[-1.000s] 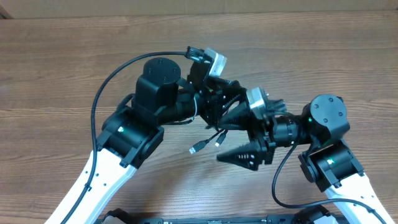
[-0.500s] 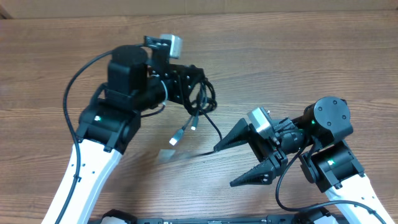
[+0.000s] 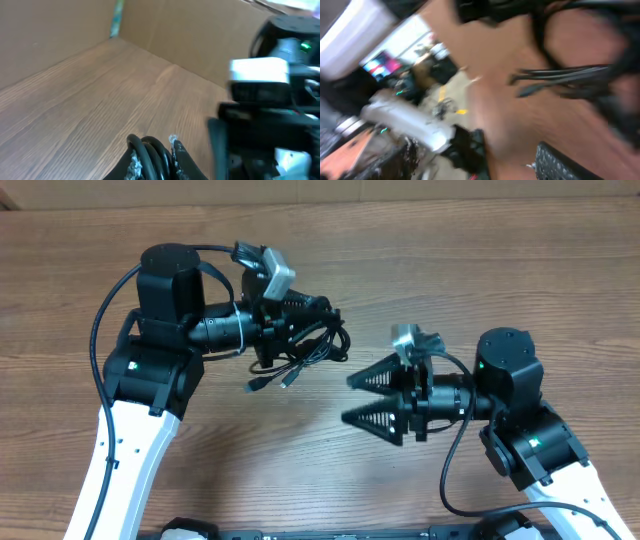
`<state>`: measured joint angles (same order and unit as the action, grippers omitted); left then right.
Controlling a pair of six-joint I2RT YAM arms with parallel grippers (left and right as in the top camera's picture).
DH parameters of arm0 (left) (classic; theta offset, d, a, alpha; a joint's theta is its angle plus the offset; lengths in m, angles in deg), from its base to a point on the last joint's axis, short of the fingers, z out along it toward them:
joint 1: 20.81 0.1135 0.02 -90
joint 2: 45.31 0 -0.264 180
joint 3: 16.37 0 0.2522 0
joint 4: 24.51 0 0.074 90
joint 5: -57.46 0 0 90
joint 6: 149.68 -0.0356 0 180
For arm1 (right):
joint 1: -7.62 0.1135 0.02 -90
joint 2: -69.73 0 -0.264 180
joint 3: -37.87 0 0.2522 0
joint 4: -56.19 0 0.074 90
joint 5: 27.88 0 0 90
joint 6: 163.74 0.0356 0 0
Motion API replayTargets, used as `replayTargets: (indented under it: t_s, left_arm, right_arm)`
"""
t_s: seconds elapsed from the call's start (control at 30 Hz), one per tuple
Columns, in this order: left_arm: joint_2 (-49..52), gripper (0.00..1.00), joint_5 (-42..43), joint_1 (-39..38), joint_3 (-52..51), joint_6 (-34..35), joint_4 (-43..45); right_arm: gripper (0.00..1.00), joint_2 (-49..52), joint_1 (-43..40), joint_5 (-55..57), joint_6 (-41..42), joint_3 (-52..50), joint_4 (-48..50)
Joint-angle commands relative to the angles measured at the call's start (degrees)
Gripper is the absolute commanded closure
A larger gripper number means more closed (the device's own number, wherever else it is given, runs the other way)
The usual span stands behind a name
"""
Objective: Untangle cables
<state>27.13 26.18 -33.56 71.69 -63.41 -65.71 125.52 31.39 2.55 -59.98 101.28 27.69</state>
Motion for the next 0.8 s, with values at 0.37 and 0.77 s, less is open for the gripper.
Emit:
replayTargets:
  t_s: [0.37,0.77]
  left_arm:
    - [0.17,0.96,23.47,-0.02,0.07,-20.37,-7.06]
    - [0.17,0.93,14.16,-5.57,0.07,-13.66,-5.09]
  right_arm:
    - [0.15,-0.63,0.28,12.81,-13.05,0.63,-2.67]
    - [0.96,-0.63,0.28,-3.54,-14.03,0.63,1.77]
